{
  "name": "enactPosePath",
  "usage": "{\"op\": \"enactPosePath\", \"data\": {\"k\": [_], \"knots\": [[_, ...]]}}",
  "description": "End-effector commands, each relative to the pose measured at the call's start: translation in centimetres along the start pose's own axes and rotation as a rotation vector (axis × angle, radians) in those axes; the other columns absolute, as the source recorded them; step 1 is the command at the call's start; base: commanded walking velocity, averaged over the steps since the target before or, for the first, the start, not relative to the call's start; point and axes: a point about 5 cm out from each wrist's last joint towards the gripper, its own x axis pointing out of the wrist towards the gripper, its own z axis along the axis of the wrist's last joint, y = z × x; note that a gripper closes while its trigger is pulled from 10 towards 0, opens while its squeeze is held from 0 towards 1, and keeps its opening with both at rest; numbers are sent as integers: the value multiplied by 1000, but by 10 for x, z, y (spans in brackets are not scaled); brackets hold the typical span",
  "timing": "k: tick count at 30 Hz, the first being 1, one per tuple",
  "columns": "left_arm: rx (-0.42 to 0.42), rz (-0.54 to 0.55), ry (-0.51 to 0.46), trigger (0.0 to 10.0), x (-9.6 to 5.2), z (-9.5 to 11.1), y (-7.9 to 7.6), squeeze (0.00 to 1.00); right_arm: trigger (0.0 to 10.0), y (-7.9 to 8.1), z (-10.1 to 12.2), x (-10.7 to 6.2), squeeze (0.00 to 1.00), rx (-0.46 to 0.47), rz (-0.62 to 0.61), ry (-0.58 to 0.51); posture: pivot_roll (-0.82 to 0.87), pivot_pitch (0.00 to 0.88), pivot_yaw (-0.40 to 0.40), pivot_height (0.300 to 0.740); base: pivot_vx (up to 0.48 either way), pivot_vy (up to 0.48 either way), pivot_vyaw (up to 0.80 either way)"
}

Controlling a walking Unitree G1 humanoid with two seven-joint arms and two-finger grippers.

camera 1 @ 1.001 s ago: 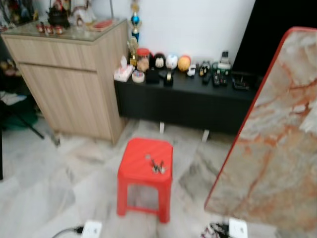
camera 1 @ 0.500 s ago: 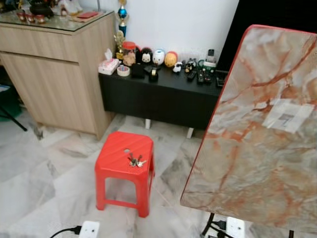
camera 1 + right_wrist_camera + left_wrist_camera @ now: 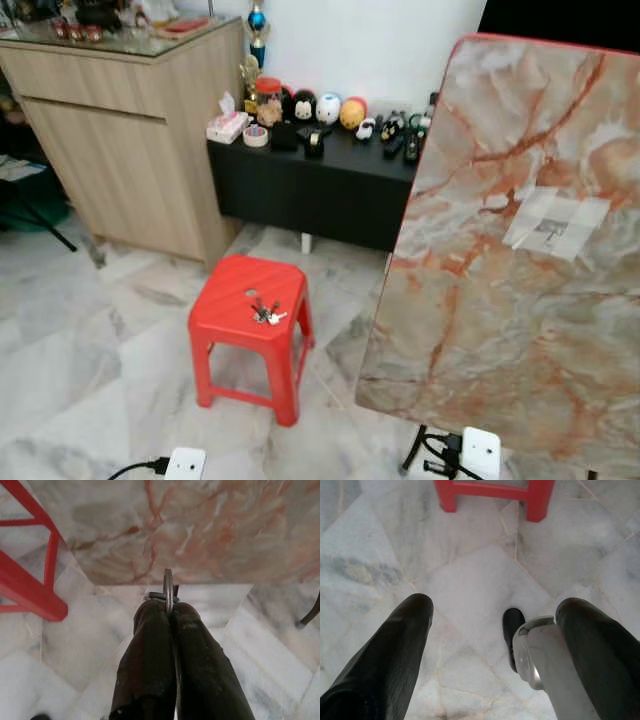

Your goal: Hang keys on a hook

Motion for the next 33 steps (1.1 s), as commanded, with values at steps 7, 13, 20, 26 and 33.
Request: {"op": "enactPosePath", "data": {"k": [7, 13, 20, 26, 33], "knots": [[-4, 1, 0, 10000, 0, 1, -2, 0, 10000, 31, 130, 26, 0, -40, -48, -460, 52, 0, -93, 740, 0, 0, 0], [-6, 1, -5, 10000, 0, 1, -3, 0, 10000, 33, 155, 23, 0, 22, -93, -556, 51, 0, -95, 740, 0, 0, 0], [-8, 8, -12, 10000, 0, 1, -2, 0, 10000, 25, 149, 18, 0, 68, -105, -587, 50, 0, -95, 740, 0, 0, 0], [-1, 6, -18, 10000, 1, 3, -2, 0, 10000, 15, 145, 11, 0, 21, -116, -627, 49, 0, -92, 740, 0, 0, 0], [3, 1, -24, 10000, 1, 5, -2, 0, 10000, 4, 156, 1, 0, 4, -168, -722, 43, 0, -89, 740, 0, 0, 0]]}}
